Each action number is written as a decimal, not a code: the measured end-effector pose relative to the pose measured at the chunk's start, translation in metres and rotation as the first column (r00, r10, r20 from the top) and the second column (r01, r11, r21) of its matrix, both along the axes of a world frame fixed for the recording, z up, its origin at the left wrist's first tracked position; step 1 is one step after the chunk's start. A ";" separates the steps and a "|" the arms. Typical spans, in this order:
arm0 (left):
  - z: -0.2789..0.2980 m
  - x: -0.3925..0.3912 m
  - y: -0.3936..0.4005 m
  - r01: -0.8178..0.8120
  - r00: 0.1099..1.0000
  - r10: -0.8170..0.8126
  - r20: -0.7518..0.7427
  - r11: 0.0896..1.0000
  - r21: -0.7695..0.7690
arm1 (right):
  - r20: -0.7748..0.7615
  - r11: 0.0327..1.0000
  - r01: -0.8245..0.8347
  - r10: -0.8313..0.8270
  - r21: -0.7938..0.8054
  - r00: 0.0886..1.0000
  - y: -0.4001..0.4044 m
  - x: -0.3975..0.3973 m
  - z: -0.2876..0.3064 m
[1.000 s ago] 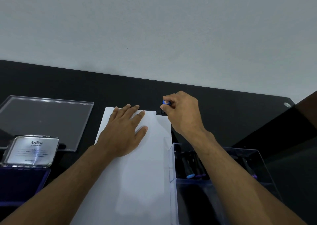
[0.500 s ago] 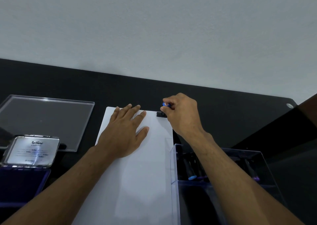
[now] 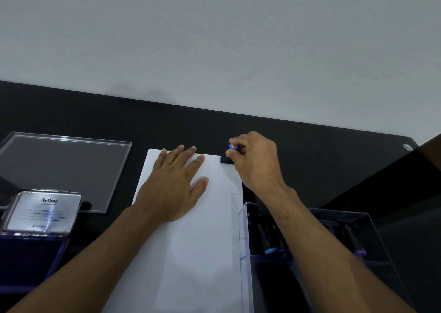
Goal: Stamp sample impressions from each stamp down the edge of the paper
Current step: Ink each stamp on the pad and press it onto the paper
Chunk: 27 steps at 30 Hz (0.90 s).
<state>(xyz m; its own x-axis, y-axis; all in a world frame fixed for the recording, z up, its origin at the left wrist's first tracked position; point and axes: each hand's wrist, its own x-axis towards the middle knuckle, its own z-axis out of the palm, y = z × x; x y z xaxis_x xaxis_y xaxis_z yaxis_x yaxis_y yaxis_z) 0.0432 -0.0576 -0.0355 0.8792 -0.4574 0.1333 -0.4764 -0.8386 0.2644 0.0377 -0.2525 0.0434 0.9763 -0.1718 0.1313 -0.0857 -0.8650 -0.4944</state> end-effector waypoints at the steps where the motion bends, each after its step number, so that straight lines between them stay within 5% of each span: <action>1: 0.000 0.000 0.000 0.003 1.000 -0.002 -0.003 1.000 0.002 | 0.003 1.000 -0.001 0.001 -0.001 1.000 0.000 0.000 0.000; 27: -0.001 0.000 0.001 0.000 1.000 0.000 0.000 1.000 0.001 | 0.007 1.000 -0.012 0.012 -0.004 1.000 -0.001 0.001 0.001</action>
<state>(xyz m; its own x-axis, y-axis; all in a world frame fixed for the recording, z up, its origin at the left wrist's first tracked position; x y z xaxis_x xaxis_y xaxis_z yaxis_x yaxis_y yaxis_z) 0.0432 -0.0570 -0.0363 0.8794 -0.4572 0.1326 -0.4760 -0.8390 0.2636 0.0385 -0.2532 0.0448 0.9775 -0.1592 0.1385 -0.0716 -0.8678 -0.4918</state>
